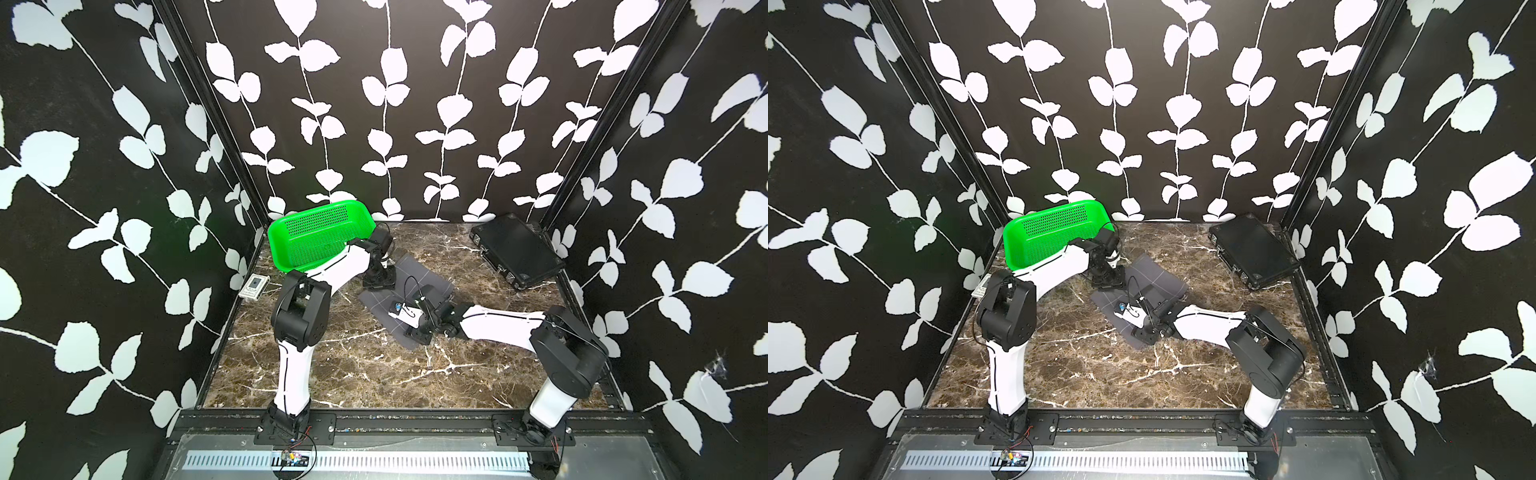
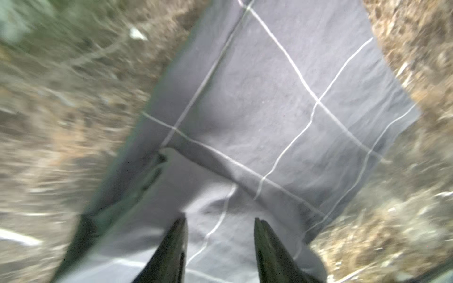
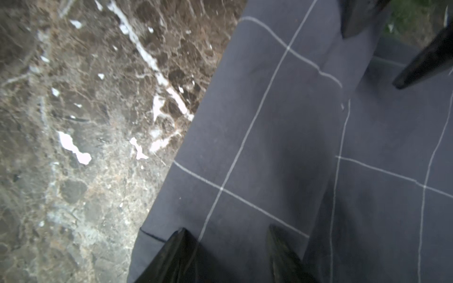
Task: Roll up the pillowcase
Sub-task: Roll the pillowcase at the center of the board.
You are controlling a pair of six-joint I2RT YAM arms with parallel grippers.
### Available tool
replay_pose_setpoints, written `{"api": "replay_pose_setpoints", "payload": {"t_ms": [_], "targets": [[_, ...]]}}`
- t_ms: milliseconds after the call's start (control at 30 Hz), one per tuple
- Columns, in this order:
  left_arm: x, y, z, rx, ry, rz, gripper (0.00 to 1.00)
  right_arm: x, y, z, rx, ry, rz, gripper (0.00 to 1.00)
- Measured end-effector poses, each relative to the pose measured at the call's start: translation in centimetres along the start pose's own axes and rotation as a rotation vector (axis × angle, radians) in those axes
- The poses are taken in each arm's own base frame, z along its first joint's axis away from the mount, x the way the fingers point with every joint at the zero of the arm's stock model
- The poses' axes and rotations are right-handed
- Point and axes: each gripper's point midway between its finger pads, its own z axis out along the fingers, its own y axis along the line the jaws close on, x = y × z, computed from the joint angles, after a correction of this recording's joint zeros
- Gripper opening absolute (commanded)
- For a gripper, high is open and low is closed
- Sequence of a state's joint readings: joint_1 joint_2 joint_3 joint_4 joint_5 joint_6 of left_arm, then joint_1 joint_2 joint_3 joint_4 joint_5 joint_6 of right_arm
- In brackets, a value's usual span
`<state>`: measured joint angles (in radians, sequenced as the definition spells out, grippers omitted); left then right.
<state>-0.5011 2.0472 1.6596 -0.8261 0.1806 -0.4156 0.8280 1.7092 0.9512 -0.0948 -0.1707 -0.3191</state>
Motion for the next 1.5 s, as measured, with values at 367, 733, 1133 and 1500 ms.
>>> {"api": "replay_pose_setpoints", "payload": {"t_ms": [367,733,1133,1500], "targets": [[-3.0,1.3,-1.4,0.004,-0.059,0.217,0.50,-1.0,-3.6,-3.5,-0.004,-0.103,0.378,0.60],[-4.9,2.4,1.9,0.101,-0.018,0.211,0.49,-0.3,-5.0,0.3,-0.130,-0.034,0.615,0.60],[-8.2,1.4,4.0,0.127,-0.044,0.250,0.42,-2.2,-6.6,3.5,-0.234,-0.062,0.665,0.53],[-6.7,1.8,5.3,0.101,0.019,0.284,0.36,-4.0,-6.5,3.4,-0.290,-0.100,0.623,0.10]]}}
